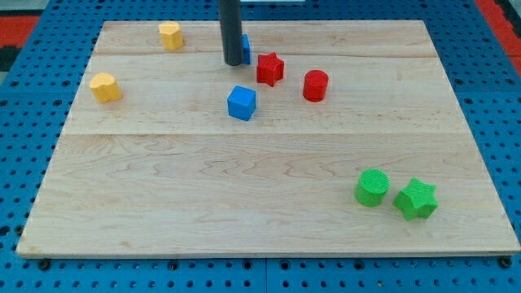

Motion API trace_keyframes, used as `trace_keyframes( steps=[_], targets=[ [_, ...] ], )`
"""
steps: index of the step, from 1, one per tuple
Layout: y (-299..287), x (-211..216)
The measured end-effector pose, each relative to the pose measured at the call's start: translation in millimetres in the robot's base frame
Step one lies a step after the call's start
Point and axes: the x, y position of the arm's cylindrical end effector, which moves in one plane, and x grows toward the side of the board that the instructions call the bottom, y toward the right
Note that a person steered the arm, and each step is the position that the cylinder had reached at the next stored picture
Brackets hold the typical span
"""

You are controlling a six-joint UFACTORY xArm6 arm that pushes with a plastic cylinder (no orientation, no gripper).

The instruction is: Place the red star top left to the red circle

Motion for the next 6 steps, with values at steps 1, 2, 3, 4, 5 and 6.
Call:
trace_keyframes(
  steps=[1, 2, 3, 4, 5, 6],
  targets=[
    [-35.0, -15.6],
    [-4.6, -25.5],
    [43.2, -28.1],
    [41.8, -27.2],
    [20.0, -9.1],
    [14.1, -2.4]
  ],
)
